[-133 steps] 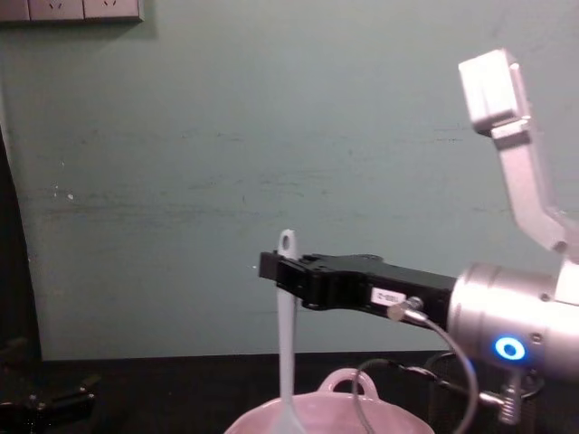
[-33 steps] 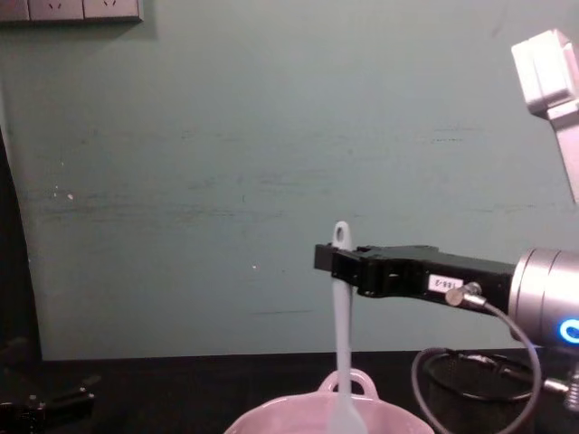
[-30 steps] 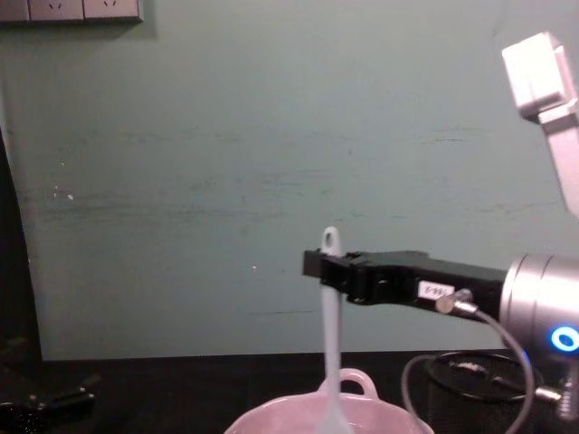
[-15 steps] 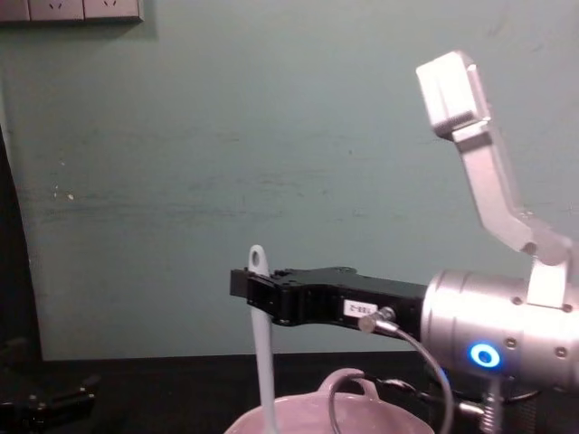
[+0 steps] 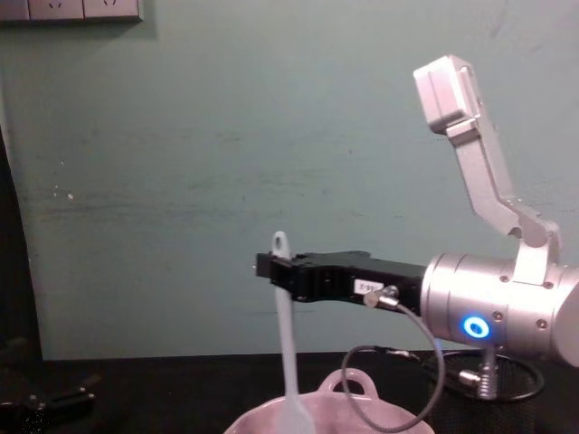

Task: Use the one hand to pick up the spoon and stir the clear water in the bowl.

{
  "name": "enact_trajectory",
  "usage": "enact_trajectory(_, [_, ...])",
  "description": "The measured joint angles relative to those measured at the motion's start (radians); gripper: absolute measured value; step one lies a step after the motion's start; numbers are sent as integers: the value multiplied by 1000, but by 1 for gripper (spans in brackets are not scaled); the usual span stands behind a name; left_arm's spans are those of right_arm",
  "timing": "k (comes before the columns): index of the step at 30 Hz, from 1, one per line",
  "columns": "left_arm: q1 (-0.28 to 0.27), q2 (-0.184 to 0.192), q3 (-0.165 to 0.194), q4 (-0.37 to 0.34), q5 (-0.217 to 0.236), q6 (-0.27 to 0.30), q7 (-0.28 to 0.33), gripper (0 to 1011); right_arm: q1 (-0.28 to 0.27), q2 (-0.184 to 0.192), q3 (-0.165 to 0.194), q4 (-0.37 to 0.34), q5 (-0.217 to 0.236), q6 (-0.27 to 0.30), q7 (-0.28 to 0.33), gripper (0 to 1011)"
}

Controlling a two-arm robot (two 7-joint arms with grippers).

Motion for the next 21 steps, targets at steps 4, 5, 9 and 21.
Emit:
enact_trajectory(4, [0,0,0,0,0,0,0,1011,2,7,17,7,-1,-1,-6,114])
enact_trajectory(5, [0,0,0,0,0,0,0,1011,-1,13,25,5,-1,-1,-10,114])
enact_trajectory(9, [0,0,0,0,0,0,0,1011,-18,31,42,-15,0,0,-16,114])
enact_trajectory(21, [0,0,0,0,0,0,0,1011,-102,90,65,-132,9,16,-19,114])
